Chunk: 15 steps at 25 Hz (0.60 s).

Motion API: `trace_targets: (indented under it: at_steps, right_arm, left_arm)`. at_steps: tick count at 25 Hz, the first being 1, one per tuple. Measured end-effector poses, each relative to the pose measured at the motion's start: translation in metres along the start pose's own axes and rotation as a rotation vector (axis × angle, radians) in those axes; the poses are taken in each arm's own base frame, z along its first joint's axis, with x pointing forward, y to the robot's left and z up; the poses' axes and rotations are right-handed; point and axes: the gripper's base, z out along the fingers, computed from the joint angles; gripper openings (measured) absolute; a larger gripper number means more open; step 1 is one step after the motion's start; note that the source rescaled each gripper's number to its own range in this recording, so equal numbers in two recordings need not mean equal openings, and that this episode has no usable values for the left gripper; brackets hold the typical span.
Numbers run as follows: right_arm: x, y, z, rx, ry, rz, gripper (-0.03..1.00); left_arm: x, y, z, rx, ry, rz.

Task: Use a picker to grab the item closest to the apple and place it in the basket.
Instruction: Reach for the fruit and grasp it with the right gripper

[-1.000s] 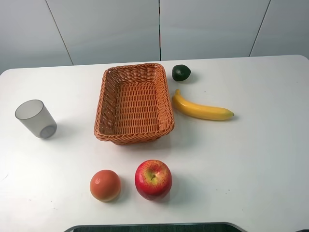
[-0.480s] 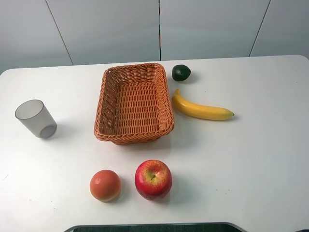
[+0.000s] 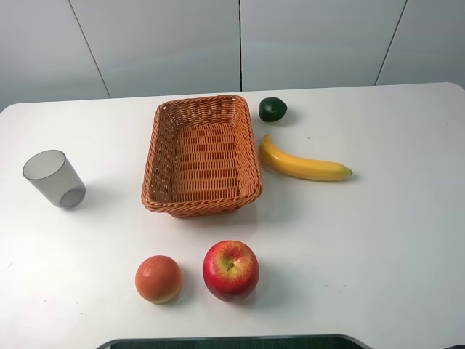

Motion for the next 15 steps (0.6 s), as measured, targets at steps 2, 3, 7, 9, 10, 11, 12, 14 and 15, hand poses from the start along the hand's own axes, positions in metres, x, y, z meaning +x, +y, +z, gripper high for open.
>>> trace_targets:
  at_steps: [2,3,7,9,10,11,12,14,15]
  right_arm:
    - [0.0,0.0,0.0,0.0,0.0,0.005,1.0]
    - [0.0,0.0,0.0,0.0,0.0,0.008,1.0]
    - [0.0,0.0,0.0,0.0,0.0,0.012,1.0]
    - [0.0,0.0,0.0,0.0,0.0,0.014,1.0]
    - [0.0,0.0,0.0,0.0,0.0,0.014,1.0]
    - [0.0,0.0,0.0,0.0,0.0,0.014,1.0]
    - [0.0,0.0,0.0,0.0,0.0,0.016,1.0]
    - [0.0,0.0,0.0,0.0,0.0,0.016,1.0]
    - [0.0,0.0,0.0,0.0,0.0,0.016,1.0]
  left_arm:
    - [0.0,0.0,0.0,0.0,0.0,0.0]
    - [0.0,0.0,0.0,0.0,0.0,-0.002]
    - [0.0,0.0,0.0,0.0,0.0,-0.002]
    - [0.0,0.0,0.0,0.0,0.0,-0.002]
    - [0.0,0.0,0.0,0.0,0.0,-0.002]
    - [0.0,0.0,0.0,0.0,0.0,-0.002]
    - [0.0,0.0,0.0,0.0,0.0,0.0]
    - [0.0,0.0,0.0,0.0,0.0,0.0]
    - [0.0,0.0,0.0,0.0,0.0,0.0]
